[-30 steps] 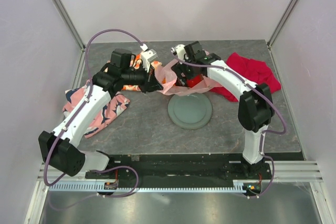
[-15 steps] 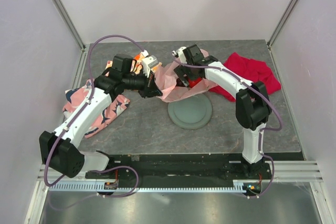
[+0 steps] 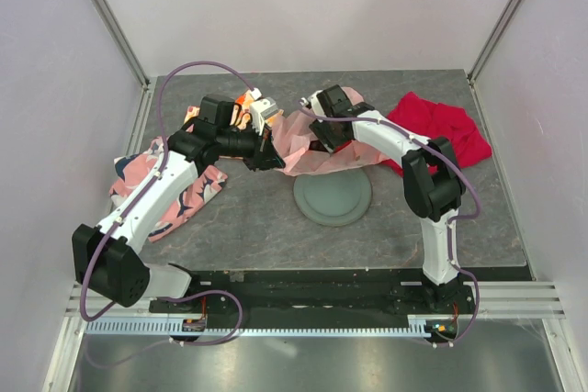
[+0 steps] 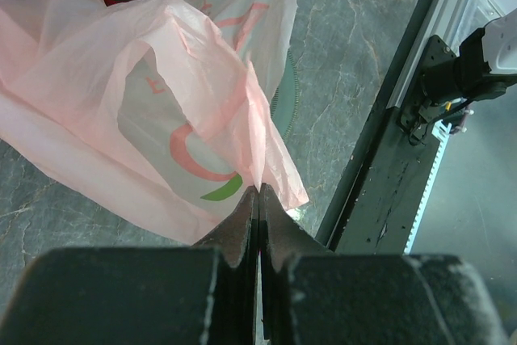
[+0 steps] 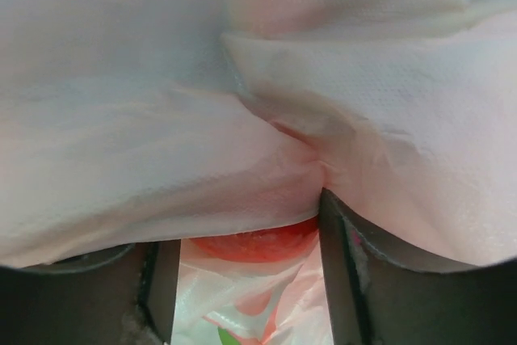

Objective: Take the fake fruits out of the plastic bag
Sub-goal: Take out the fake fruit from the plastic bag.

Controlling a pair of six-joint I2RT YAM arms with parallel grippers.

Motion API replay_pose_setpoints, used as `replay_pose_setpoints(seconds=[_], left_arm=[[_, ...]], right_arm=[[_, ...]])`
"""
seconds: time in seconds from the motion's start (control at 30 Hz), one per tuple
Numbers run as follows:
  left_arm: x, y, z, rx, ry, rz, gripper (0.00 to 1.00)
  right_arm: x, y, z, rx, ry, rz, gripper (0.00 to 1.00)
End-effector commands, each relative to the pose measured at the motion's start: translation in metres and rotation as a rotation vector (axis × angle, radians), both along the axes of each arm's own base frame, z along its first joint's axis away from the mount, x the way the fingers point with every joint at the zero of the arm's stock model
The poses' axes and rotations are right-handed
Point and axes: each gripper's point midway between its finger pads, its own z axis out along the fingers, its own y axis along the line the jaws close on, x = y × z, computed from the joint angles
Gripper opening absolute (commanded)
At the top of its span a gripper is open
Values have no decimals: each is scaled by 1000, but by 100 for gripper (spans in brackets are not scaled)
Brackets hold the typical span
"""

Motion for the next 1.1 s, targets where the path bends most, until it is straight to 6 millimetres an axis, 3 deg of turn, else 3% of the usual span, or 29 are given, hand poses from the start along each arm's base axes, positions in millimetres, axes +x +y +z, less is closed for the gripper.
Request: replay_pose_setpoints(seconds=[0.0, 0.07, 0.2, 0.3, 0.37, 0.4, 0.43, 0.5, 0.6, 0.67, 0.77, 0.87, 0.9, 1.07], left_arm=[[5, -4, 8, -28, -35, -14, 1], [6, -4, 7, -24, -38, -9, 2], [13, -2, 6, -8, -59, 2, 2], [17, -2, 3, 2, -61, 5, 2], [19, -3, 4, 2, -66, 4, 2], [20, -4, 4, 2, -65, 6, 2], [21, -4, 5, 2, -72, 6, 2], [23, -5, 5, 6, -75, 6, 2], [28, -4, 6, 16, -93, 13, 2], [32, -3, 6, 26, -104, 24, 2], [37, -1, 6, 32, -111, 33, 2], [42, 3, 5, 44, -118, 46, 2], [44, 4, 3, 51, -117, 47, 2], [59, 2, 1, 60, -117, 62, 2]], right_arm=[[7, 3, 31, 73, -49, 9, 56], [1, 3, 45, 110, -46, 20, 52], [-17, -3, 98, 275, -33, 54, 49], [-43, -1, 128, 384, -8, 133, 49], [-64, 3, 134, 433, 28, 194, 49], [-74, 3, 149, 454, 6, 229, 49], [-83, 2, 146, 463, 25, 240, 49], [-101, 6, 167, 528, 5, 288, 49], [-135, 27, 189, 682, 64, 411, 51], [-161, 44, 192, 808, 182, 489, 52], [-183, 53, 176, 895, 335, 517, 52], [-196, 56, 159, 947, 456, 543, 51], [-208, 57, 162, 984, 527, 559, 51], [-239, 59, 145, 973, 656, 691, 50]])
